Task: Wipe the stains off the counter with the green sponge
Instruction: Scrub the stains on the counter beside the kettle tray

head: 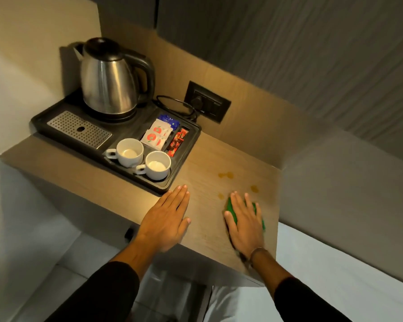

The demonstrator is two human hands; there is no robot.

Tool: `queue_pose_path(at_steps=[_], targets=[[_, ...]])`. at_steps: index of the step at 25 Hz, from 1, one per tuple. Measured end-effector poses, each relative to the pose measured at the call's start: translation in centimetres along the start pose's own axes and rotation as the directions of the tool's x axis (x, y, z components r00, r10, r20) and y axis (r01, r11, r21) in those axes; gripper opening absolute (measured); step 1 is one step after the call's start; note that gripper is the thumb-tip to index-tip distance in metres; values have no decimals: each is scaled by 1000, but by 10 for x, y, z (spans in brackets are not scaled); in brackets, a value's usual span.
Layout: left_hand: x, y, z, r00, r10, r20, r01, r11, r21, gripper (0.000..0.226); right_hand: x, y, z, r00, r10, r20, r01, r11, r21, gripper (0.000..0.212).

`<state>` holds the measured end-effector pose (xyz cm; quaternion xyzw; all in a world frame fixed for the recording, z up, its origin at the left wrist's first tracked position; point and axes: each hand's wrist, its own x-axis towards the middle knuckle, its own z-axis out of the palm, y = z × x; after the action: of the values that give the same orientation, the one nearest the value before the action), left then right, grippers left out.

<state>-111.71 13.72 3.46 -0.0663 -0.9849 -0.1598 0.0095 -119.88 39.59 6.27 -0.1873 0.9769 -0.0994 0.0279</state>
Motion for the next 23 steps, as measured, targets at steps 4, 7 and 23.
queue_pose_path(at_steps=[4, 7, 23], targets=[[1, -2, 5, 999, 9, -43, -9, 1000, -1, 74, -33, 61, -5, 968, -251, 24, 251, 968, 0, 58], [1, -3, 9, 998, 15, -65, -14, 1000, 14, 73, 25, 70, -16, 999, 40, -34, -38, 997, 61, 60], [2, -5, 14, 996, -3, -86, 0, 999, -37, 74, 109, 77, -17, 979, -200, 46, 200, 980, 4, 60]])
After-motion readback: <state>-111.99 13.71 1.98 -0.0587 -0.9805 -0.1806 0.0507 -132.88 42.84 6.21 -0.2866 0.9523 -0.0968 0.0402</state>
